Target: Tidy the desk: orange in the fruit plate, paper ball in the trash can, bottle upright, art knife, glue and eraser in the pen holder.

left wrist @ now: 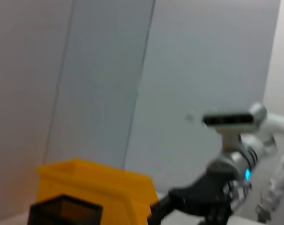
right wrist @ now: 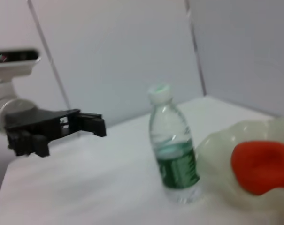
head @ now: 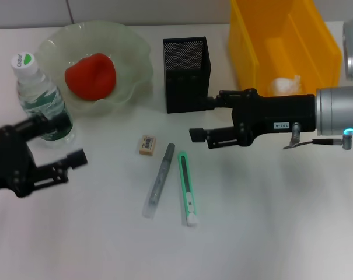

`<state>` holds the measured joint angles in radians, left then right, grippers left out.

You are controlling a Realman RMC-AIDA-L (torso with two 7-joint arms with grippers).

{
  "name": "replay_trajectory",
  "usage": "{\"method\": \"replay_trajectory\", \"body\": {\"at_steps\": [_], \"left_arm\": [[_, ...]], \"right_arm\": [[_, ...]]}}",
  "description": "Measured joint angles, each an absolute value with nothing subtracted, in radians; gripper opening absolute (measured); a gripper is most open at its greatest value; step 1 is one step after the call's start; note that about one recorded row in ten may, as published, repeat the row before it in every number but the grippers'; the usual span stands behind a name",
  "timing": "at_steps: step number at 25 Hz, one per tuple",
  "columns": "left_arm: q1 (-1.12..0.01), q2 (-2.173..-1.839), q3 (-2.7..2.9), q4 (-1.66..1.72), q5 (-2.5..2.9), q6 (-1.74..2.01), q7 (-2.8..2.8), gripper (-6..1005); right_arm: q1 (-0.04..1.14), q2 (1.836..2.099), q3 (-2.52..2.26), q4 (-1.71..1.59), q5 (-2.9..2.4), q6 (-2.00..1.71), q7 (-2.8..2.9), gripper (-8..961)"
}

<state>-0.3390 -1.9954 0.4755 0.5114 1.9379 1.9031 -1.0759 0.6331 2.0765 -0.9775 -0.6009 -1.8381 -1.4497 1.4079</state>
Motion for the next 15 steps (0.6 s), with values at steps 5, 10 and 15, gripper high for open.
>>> {"method": "replay_trajectory", "body": {"at_steps": [5, 10, 15], "left_arm": [[-0.352, -2.003, 0.476, 0.515, 1.998, 1.882, -1.069, 813], [-0.357, -2.006, 0.480, 0.517, 2.048, 1.855, -1.048, 813], [-0.363, -2.001, 0.493, 0.517, 2.082, 1.836, -1.030, 813]], "right_arm": [[0.709, 2.067, -0.977, -0.716, -2.019, -1.533, 1.512, 830], [0.796, 2.069, -0.990, -0.760, -2.140, -1.609, 1.522, 830], [0.913, 2.076, -1.158, -0.792, -2.203, -1.627, 1.515, 830]]}}
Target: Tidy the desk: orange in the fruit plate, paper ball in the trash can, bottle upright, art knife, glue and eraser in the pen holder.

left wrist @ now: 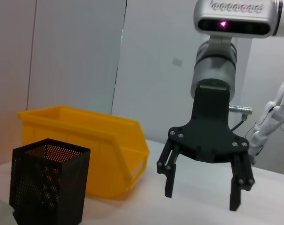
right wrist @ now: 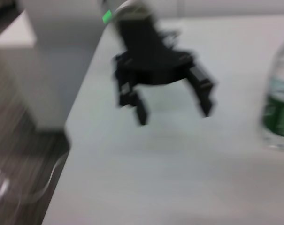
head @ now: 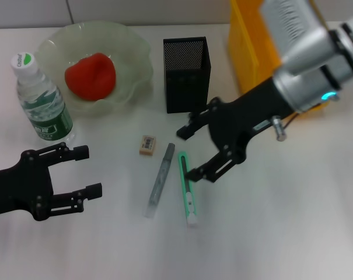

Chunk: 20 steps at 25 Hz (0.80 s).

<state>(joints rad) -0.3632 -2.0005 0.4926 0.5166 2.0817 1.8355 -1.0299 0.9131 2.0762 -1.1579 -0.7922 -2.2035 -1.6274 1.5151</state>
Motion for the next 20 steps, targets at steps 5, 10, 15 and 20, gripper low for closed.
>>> {"method": "replay_trajectory", "body": {"at_steps": [5, 10, 15, 20], "left_arm": [[-0.364, -2.006, 0.491, 0.516, 2.082, 1.826, -1.022, 812], [-0.369, -2.008, 0.481, 0.508, 2.074, 1.816, -1.038, 812], [-0.371, -2.020, 0.461, 0.506, 2.072, 1.794, -1.039, 813], [-0.371, -2.027, 0.465, 0.505, 2.073, 1.792, -1.037, 813]], "right_arm": [[0.993, 2.082, -1.274, -0.815, -2.268, -1.622, 1.432, 830], [1.027, 2.086, -1.364, -0.865, -2.335, -1.622, 1.290, 829], [1.025, 2.088, -1.439, -0.913, -2.354, -1.629, 1.166, 827], [1.025, 2.092, -1.603, -0.952, -2.356, -1.631, 1.031, 826]]}}
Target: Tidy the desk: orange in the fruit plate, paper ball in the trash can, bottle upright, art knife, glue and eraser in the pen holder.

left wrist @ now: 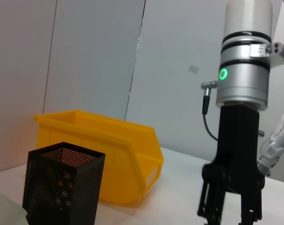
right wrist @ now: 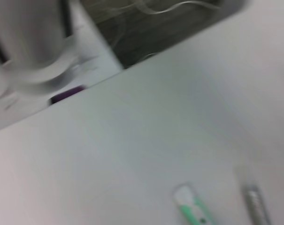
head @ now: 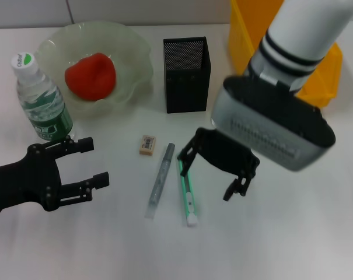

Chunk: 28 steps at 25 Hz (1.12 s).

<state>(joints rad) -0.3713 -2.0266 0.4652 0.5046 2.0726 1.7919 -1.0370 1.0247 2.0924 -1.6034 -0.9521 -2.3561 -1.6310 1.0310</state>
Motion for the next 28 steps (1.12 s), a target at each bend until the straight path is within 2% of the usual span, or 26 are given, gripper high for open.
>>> {"method": "replay_trajectory", "body": {"at_steps": [13, 25, 28], "left_arm": [[-0.360, -2.030, 0.497, 0.505, 2.082, 1.790, -1.023, 812], [-0.357, -2.034, 0.498, 0.505, 2.082, 1.790, -1.023, 813], [-0.357, -2.034, 0.497, 0.505, 2.082, 1.790, -1.023, 813]], "right_arm": [[1.045, 2.092, -1.780, -0.964, -2.288, -1.573, 0.938, 822], [1.068, 2.092, -1.884, -0.876, -2.216, -1.443, 0.904, 506], [1.080, 2.092, -1.901, -0.852, -2.207, -1.433, 0.905, 496]]}}
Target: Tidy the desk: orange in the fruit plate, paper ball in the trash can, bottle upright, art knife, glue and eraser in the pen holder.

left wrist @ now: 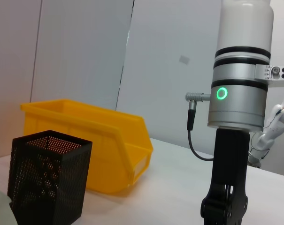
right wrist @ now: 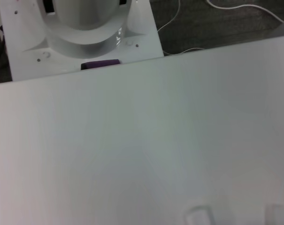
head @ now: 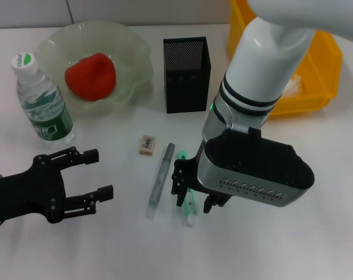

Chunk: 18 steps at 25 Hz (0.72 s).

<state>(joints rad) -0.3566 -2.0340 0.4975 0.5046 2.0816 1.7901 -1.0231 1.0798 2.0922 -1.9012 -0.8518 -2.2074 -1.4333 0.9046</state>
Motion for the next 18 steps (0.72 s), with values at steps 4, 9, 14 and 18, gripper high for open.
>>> {"method": "replay_trajectory", "body": {"at_steps": [4, 9, 14, 18], "left_arm": [[-0.355, -2.034, 0.497, 0.505, 2.082, 1.790, -1.023, 812], [-0.354, -2.033, 0.497, 0.505, 2.082, 1.790, -1.023, 812], [-0.353, -2.032, 0.498, 0.505, 2.082, 1.782, -1.023, 812], [-0.349, -2.035, 0.499, 0.505, 2.082, 1.780, -1.021, 813]], "right_arm": [[1.083, 2.092, -1.916, -0.841, -2.201, -1.422, 0.908, 482], [1.084, 2.092, -1.924, -0.828, -2.195, -1.409, 0.905, 463], [1.086, 2.092, -1.959, -0.812, -2.171, -1.372, 0.899, 424], [1.089, 2.092, -1.974, -0.802, -2.149, -1.355, 0.890, 408]]}}
